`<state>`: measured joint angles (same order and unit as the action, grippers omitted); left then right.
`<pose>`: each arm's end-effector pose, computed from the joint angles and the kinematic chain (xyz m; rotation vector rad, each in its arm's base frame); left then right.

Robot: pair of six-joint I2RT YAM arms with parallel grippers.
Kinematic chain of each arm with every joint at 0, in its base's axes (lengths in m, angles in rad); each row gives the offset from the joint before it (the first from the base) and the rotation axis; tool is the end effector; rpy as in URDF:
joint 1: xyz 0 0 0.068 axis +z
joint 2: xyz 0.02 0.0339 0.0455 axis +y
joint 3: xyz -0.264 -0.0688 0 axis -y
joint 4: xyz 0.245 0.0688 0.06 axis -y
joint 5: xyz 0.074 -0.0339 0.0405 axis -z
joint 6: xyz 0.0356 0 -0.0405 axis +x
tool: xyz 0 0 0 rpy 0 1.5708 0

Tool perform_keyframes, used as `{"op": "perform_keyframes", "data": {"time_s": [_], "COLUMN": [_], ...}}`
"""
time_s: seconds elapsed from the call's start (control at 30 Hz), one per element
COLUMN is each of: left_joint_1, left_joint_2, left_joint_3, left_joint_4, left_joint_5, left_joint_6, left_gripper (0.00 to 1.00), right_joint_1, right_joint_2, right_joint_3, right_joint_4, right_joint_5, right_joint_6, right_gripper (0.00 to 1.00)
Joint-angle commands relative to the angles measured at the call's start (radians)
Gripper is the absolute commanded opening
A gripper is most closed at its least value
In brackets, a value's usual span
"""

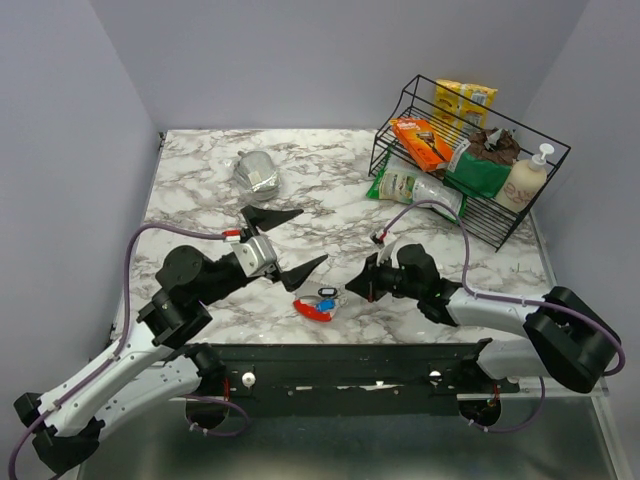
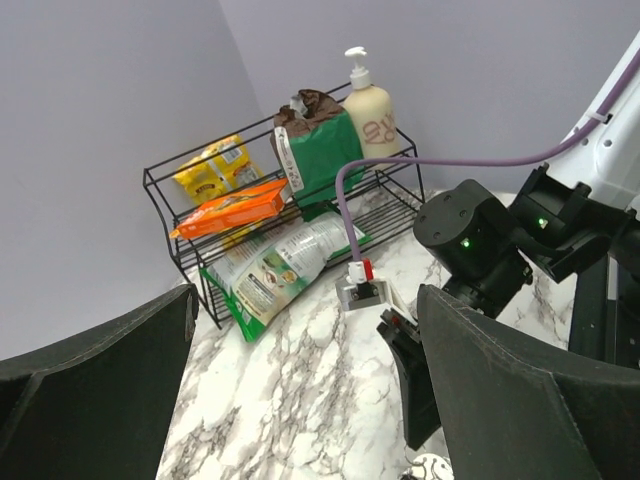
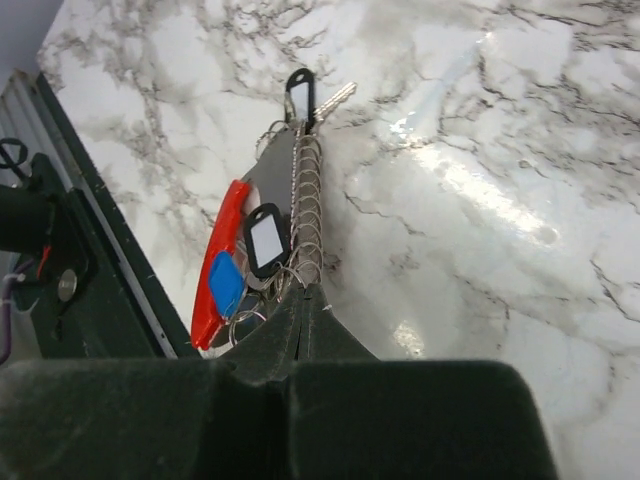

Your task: Put the keys on the keyring

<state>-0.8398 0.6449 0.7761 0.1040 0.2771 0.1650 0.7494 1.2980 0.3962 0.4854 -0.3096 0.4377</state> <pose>0.0924 -0.1177 0.3890 0.8677 1.0788 -0.7516 0.1731 0.1759 0.1691 -0.5418 2.0605 1.0462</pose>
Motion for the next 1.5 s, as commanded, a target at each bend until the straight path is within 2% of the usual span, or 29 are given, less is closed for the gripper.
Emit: {"op": "perform_keyframes", "data": {"time_s": [0.0,0.57,0.77,1.13,1.33,1.47], "left_joint_1": [-0.001,-0.001,-0.001,-0.001,-0.001,-0.001], "left_joint_2": [0.007,0.055,0.055,0.058,0.070,0.090], "left_joint_3": [-0.003,0.009,0.012,0.006,-0.017,-0.037], "left_joint_4": [-0.027,-0.027,-0.030,-0.032,-0.014,0.034], "left_joint_5": [0.028,0.074,0.074,0.073,0.070,0.065], "left_joint_6": [-0.027,-0.065,-0.068,-0.062,-0.064,-0.068], "left_gripper": [0.99,0.99,0.99,0.99,0.99,0.99], "right_joint_1": [-0.024,-0.079,-0.085,-0.093,-0.093,-0.094], "right_joint_2": [-0.014,-0.054,-0.075,-0.184,-0.284,-0.350], "right_joint_3": [-0.007,0.023,0.035,0.047,0.059,0.070], "right_joint_4": [-0.047,-0.156,-0.183,-0.248,-0.295,-0.334], "right_joint_5": [0.101,0.219,0.247,0.299,0.346,0.366], "right_joint_6": [0.019,0.038,0.033,-0.008,-0.050,-0.070], "right_gripper": [0.00,0.01,0.18,0.27,0.40,0.56]}}
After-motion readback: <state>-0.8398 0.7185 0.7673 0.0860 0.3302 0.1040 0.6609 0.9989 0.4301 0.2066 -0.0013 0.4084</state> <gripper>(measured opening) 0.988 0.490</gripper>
